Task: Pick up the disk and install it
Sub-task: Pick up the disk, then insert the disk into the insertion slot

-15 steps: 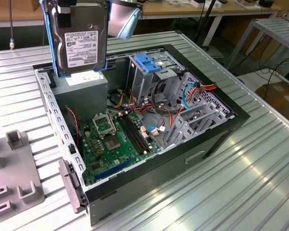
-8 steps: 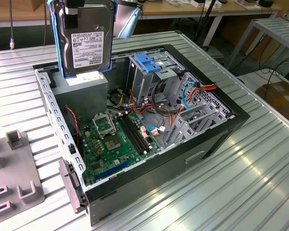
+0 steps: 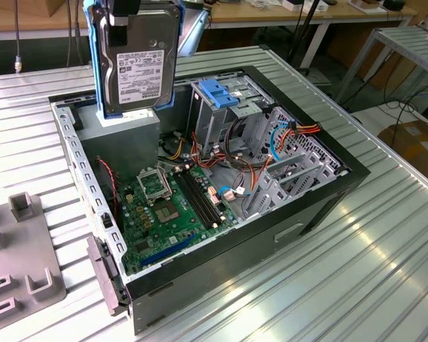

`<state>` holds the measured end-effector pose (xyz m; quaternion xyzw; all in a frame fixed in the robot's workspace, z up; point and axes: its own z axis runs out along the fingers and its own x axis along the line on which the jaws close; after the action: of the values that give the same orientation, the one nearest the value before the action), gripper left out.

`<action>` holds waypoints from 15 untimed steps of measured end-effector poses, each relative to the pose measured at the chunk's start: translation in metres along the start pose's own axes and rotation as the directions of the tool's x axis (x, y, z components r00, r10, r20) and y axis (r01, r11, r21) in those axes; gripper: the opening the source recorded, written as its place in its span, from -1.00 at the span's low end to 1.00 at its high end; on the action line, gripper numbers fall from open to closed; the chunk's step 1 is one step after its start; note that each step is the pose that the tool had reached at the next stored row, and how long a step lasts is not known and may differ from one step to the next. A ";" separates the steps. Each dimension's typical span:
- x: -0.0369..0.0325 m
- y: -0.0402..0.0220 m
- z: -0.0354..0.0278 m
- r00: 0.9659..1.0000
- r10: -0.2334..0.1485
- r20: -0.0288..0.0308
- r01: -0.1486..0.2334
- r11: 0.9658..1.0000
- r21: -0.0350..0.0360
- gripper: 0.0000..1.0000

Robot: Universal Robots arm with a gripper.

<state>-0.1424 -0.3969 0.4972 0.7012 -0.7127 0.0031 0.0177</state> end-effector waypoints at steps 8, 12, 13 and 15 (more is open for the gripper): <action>0.0099 -0.0495 0.0013 1.000 0.000 0.000 0.000 1.000 0.000 -0.26; 0.0098 -0.0515 0.0013 1.000 0.000 0.000 0.000 1.000 0.000 -0.26; 0.0098 -0.0524 0.0013 1.000 0.000 0.000 0.000 1.000 0.000 -0.26; 0.0098 -0.0527 0.0013 1.000 0.000 0.000 0.000 1.000 0.000 -0.26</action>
<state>-0.0899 -0.4076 0.4951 0.7013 -0.7127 0.0032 0.0178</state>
